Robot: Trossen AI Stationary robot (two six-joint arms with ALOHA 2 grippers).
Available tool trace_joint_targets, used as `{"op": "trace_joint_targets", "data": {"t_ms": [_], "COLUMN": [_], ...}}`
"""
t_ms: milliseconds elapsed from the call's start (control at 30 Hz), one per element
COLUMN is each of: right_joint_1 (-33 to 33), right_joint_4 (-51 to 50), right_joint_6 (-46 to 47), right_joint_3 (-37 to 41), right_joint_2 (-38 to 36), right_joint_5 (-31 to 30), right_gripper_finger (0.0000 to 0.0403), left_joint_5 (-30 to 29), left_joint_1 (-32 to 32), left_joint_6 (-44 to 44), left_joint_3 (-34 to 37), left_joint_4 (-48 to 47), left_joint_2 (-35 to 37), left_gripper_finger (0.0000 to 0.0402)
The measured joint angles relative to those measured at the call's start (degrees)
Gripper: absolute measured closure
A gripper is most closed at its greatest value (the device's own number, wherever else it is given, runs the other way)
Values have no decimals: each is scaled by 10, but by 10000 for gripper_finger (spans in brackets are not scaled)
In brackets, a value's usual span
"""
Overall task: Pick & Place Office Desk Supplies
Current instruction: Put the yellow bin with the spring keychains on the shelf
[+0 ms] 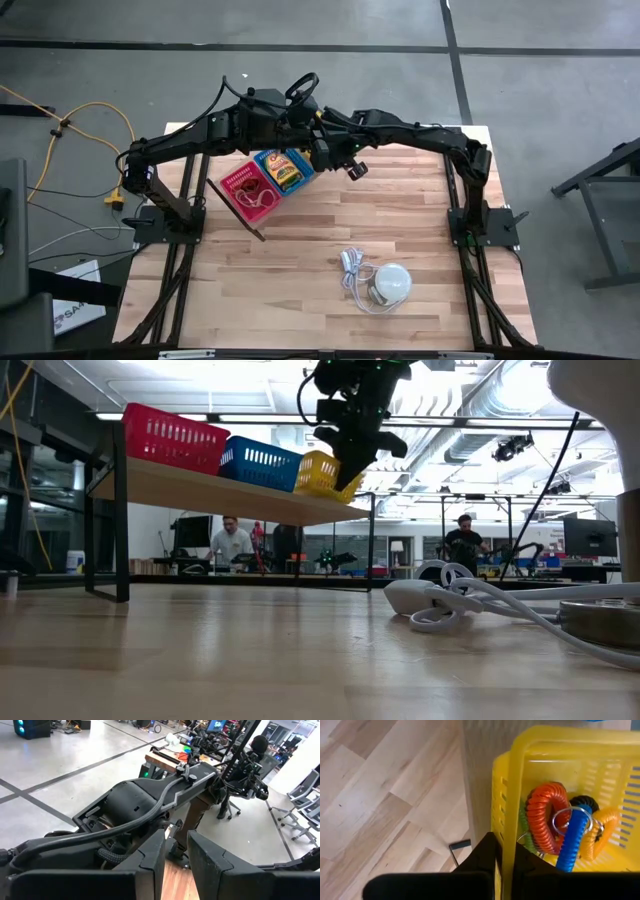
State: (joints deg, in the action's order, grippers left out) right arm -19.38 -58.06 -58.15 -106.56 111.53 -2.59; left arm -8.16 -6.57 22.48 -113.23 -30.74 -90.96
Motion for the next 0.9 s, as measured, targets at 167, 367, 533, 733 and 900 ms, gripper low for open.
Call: {"op": "trace_joint_targets", "data": {"t_ms": [167,367,533,733,900], "right_joint_1": [0,0,0,0,0], "right_joint_4": [0,0,0,5,9], "right_joint_6": [0,0,6,11,11], "right_joint_3": [0,0,0,0,0], "right_joint_2": [0,0,0,0,0], "right_joint_5": [1,1,2,1,1], "right_gripper_finger": [377,344,332,332,332], "left_joint_5": [0,0,0,0,0], "left_joint_1": [0,0,0,0,0], "left_joint_6": [0,0,0,0,0], "left_joint_3": [0,0,0,0,0], "left_joint_4": [0,0,0,0,0], "left_joint_2": [0,0,0,0,0], "left_gripper_finger": [323,323,323,323,323]}}
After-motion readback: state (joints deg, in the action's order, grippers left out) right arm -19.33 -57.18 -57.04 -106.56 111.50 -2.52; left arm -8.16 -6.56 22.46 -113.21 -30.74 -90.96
